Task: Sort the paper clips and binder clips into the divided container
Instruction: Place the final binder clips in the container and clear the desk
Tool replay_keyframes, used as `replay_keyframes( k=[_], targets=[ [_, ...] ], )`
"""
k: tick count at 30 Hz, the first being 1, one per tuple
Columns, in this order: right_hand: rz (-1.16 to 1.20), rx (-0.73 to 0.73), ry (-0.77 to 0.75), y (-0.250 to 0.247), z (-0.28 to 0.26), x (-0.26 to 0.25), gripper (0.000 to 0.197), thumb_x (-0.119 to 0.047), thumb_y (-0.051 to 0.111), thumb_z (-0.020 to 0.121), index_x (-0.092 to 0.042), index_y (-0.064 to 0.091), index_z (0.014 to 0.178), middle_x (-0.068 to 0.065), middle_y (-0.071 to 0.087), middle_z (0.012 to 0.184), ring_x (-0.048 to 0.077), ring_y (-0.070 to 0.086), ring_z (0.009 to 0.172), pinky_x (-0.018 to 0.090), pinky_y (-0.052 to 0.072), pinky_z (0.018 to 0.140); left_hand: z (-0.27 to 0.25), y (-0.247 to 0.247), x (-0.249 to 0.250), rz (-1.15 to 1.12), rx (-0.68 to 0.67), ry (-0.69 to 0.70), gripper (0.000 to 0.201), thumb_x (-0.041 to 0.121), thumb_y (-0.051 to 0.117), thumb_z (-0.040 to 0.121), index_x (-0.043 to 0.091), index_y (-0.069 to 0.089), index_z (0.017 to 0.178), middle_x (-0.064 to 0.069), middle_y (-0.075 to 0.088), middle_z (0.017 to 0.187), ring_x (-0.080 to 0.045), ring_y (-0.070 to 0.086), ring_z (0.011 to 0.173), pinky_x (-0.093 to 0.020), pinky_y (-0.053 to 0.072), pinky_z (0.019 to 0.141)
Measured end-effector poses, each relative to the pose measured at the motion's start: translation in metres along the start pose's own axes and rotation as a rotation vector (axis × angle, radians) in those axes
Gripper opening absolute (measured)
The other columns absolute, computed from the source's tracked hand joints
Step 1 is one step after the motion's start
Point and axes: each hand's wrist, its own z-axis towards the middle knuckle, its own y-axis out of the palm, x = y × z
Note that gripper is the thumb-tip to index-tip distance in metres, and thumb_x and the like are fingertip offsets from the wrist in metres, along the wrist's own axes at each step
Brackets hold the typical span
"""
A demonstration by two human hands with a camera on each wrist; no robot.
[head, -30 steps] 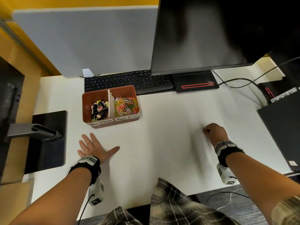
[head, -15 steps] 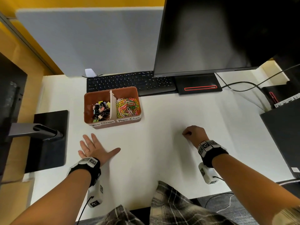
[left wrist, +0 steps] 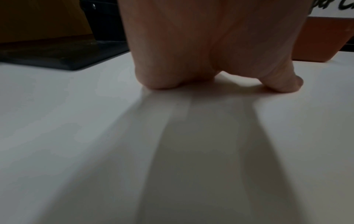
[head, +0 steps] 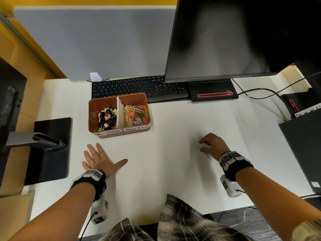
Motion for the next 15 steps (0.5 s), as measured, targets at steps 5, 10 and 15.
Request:
replay_keyframes(
  k=[5,10,15],
  targets=[
    [0.034,0.037,0.014,0.001,-0.002,0.001,0.016,-0.005,0.072,0.075,-0.006,0.072,0.091,0.012,0.067,0.096,0.027,0.062,0.091,0.026,0.045,0.083,0.0,0.0,0.001,0.0,0.011,-0.002,0.133,0.086,0.05,0.056,0.016,-0.022,0.142,-0.012,-0.028,0.151,-0.037,-0.017,0.141,-0.056,0.002,0.114],
    [0.018,-0.019,0.066,-0.002,0.001,-0.009,0.011,-0.009,0.066,0.08,-0.009,0.071,0.089,0.01,0.071,0.092,0.028,0.065,0.087,0.032,0.05,0.082,0.0,0.0,0.0,0.004,0.016,-0.005,0.133,0.087,0.05,0.056,0.015,-0.021,0.143,-0.013,-0.027,0.152,-0.037,-0.016,0.141,-0.055,0.003,0.114],
    [-0.129,-0.207,0.045,-0.002,0.007,-0.031,0.016,-0.01,0.059,0.078,-0.014,0.069,0.09,0.007,0.068,0.097,0.026,0.063,0.093,0.029,0.049,0.082,0.001,-0.001,0.0,0.0,0.011,-0.005,0.133,0.087,0.049,0.056,0.015,-0.022,0.142,-0.013,-0.028,0.151,-0.036,-0.016,0.141,-0.055,0.002,0.114]
  ],
)
